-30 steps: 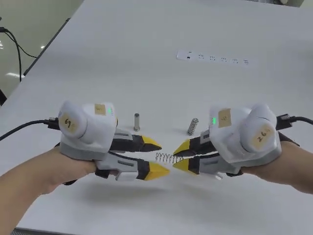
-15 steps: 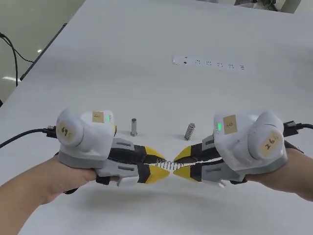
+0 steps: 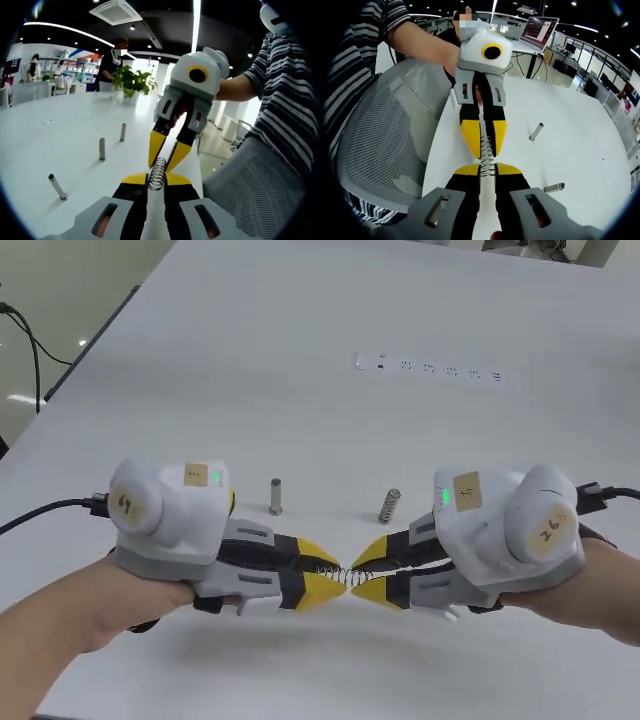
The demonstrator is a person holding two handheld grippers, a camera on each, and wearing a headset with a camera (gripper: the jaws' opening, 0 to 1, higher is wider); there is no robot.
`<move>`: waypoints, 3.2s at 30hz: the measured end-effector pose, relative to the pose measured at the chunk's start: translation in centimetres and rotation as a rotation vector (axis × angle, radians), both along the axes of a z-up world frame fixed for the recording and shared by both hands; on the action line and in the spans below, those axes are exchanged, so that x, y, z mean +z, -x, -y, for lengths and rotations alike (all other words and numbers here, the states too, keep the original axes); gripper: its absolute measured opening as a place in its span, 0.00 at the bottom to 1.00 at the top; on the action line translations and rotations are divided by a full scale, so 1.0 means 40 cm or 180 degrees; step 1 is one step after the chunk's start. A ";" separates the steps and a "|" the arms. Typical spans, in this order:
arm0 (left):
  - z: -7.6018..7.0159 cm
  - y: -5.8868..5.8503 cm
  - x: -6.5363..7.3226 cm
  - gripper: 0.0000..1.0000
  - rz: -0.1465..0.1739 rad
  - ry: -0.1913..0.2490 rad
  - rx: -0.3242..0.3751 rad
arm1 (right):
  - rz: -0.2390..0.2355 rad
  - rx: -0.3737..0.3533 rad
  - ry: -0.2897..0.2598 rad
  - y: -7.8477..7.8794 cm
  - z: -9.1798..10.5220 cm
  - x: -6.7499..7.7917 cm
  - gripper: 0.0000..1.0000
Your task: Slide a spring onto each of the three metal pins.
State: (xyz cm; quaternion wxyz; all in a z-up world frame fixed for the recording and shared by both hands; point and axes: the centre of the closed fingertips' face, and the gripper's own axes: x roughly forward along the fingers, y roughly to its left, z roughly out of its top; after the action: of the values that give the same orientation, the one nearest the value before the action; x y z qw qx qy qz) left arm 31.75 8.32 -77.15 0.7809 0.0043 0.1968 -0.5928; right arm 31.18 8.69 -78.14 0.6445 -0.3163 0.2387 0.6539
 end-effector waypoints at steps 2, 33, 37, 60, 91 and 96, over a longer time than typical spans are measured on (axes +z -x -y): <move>0.001 0.003 0.000 0.04 -0.0012 -0.0005 -0.0039 | -0.0015 0.0003 -0.0011 0.004 0.000 -0.001 0.07; 0.010 0.033 -0.002 0.03 0.0058 -0.0046 -0.0446 | -0.0196 -0.0165 -0.0078 0.026 0.026 -0.014 0.07; 0.007 0.033 -0.004 0.03 0.0057 -0.0046 -0.0429 | -0.0076 -0.0083 -0.0041 0.028 0.024 -0.010 0.07; 0.007 0.034 -0.037 0.03 0.0176 -0.0282 -0.0416 | 0.0267 0.0245 -0.0028 0.029 -0.013 0.058 0.07; 0.016 0.025 -0.032 0.03 0.0151 -0.0222 -0.0329 | 0.0042 0.0091 -0.0548 0.028 -0.075 0.099 0.07; 0.013 0.025 -0.032 0.03 0.0140 -0.0230 -0.0299 | 0.0069 0.0134 -0.0508 0.029 -0.077 0.098 0.07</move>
State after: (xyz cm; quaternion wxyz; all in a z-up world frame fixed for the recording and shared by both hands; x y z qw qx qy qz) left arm 30.74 7.78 -78.42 0.7558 0.0547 0.2004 -0.6210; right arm 30.03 11.75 -74.23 0.6563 -0.2759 0.1721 0.6809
